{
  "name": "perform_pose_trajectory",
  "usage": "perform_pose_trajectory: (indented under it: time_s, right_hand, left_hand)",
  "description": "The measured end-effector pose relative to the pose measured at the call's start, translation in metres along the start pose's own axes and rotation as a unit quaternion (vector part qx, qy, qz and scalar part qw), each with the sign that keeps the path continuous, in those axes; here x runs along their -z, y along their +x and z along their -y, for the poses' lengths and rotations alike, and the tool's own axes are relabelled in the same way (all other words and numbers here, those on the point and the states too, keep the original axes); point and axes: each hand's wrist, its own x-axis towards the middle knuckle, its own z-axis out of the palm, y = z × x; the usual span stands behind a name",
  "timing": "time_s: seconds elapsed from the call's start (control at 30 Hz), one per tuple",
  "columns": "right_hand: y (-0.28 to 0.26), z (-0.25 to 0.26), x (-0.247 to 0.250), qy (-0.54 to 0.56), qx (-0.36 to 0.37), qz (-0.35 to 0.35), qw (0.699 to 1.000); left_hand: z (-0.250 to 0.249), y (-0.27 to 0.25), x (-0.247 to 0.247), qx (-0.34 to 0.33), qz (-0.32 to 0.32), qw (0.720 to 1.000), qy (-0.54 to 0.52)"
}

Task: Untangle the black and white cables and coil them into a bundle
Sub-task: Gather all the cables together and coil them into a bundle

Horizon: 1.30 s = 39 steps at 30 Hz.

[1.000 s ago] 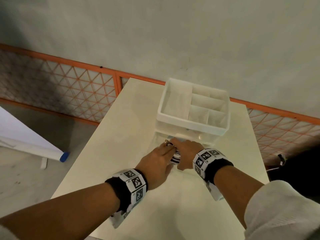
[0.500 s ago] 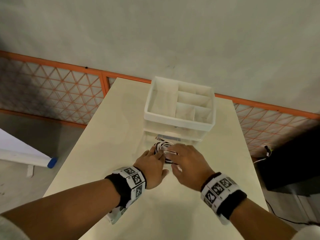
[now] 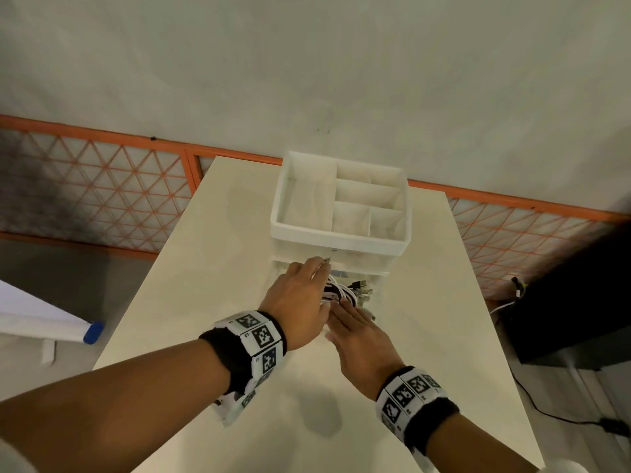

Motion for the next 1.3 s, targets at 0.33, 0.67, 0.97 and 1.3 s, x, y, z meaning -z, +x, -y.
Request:
perform_pose_trajectory:
  time_s: [0.33, 0.67, 0.97, 1.3]
  right_hand:
    - [0.004, -0.005, 0.007, 0.028, 0.010, 0.016, 0.999]
    - [0.025, -0.006, 0.028, 0.067, -0.047, 0.052, 0.995]
    - [0.024, -0.001, 0.031, 0.069, -0.066, 0.092, 0.991]
    - [0.039, -0.003, 0.032, 0.052, -0.088, 0.099, 0.990]
  left_hand:
    - [0.023, 0.003, -0.011, -0.037, -0.003, 0.997, -0.061]
    - [0.021, -0.005, -0.021, -0.019, 0.091, 0.995, 0.019]
    - [0.023, -0.012, -0.022, 0.029, 0.007, 0.999, -0.039]
    - [0.022, 0.014, -0.025, 0.089, 0.193, 0.973, 0.090]
